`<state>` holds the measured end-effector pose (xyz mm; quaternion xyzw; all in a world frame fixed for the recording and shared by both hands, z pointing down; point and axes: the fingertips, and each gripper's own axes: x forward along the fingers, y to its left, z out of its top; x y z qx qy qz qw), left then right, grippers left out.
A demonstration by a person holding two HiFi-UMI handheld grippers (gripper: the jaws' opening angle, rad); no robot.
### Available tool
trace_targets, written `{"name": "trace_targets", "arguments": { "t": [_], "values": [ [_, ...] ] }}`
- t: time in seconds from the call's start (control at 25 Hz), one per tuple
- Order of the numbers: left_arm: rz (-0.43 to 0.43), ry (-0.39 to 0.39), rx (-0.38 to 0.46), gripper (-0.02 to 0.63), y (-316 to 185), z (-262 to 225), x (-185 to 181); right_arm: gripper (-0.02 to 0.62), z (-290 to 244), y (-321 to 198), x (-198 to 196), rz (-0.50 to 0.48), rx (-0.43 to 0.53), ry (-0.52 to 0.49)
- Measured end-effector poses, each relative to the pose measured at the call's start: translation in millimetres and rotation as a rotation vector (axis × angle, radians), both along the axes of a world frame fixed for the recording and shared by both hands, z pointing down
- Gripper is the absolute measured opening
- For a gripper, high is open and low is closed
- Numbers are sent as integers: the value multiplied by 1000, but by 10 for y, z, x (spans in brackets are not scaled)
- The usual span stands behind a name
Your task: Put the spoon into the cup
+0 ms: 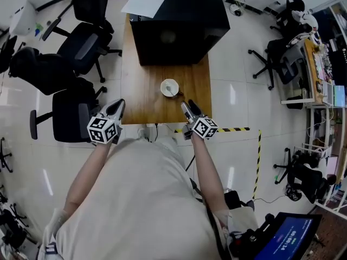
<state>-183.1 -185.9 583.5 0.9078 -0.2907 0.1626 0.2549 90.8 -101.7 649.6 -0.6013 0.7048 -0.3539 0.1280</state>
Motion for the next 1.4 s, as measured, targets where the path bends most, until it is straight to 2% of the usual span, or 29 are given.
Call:
{"name": "trace_targets", "arguments": {
  "t": [0.08,0.28,0.36,0.56,0.76,0.84,0.92,1.04,1.2,1.4],
  "values": [
    [-5,-4,2,0,46,-12,67,238,-102,4,61,-26,7,64],
    [-8,6,-9,0,351,-102,401,238,-351,215,158,-167,-1,353],
    [-6,8,-22,0,492,-115,591,238,-515,345,241,-195,24,386],
    [16,8,-19,0,827,-81,939,238,-696,736,456,-175,74,375],
    [9,-7,17,0,1261,-145,1139,193,-701,1211,648,-205,102,643],
    [-20,-1,12,0,1439,-160,1129,187,-694,1378,691,-226,113,661],
    [-74,43,-26,0,1599,-156,1037,178,-680,1496,721,-227,123,660],
    [-162,127,-95,0,1793,-119,885,132,-727,1605,848,-150,150,700],
    [-212,122,-113,0,2077,-37,817,124,-760,1791,1045,-33,161,718],
    [-256,142,-105,0,2263,-98,699,95,-692,1911,918,-53,166,714]
  ]
}}
